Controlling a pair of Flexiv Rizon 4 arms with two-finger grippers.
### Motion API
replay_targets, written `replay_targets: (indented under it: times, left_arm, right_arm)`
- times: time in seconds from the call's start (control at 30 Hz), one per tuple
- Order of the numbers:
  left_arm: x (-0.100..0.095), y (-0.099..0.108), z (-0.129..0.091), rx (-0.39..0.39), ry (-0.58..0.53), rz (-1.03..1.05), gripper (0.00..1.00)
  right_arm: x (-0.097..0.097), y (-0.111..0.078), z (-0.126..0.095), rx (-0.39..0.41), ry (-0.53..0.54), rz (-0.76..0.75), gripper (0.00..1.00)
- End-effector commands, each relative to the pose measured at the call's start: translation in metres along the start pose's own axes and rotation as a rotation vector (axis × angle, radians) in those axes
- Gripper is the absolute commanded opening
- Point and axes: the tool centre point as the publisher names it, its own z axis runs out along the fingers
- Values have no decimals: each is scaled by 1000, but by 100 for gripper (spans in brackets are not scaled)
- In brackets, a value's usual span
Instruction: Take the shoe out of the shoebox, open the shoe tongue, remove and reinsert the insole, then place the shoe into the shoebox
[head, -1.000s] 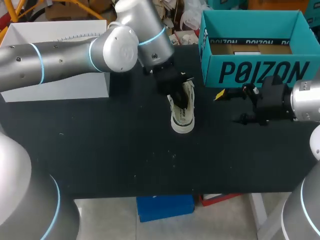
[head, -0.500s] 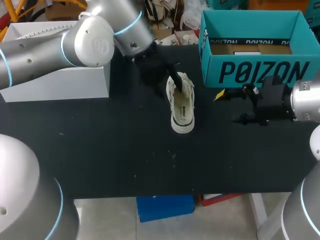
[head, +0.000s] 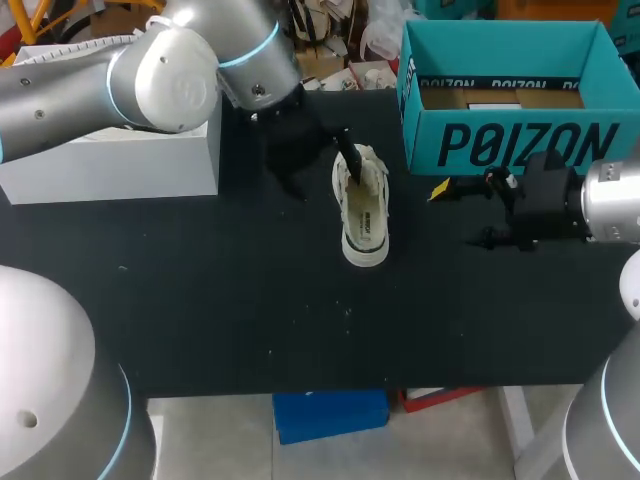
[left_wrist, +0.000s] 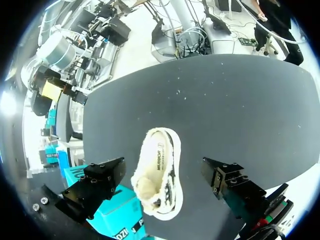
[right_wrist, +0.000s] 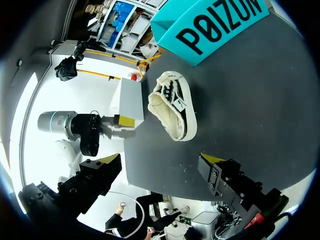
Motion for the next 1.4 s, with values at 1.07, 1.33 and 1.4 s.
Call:
replay_targets:
  times: [1.07,1.33,1.4]
  left_arm:
    - [-12,110,13,-41,-351,-337,0]
    - [-19,126,41,-17,-312,-342,0]
    - [-22,126,49,-4,-307,-340,0]
  right_arm:
    - [1,1,1,1,-2,1,100]
    - [1,1,1,1,-2,1,100]
    - [1,1,1,1,-2,1,100]
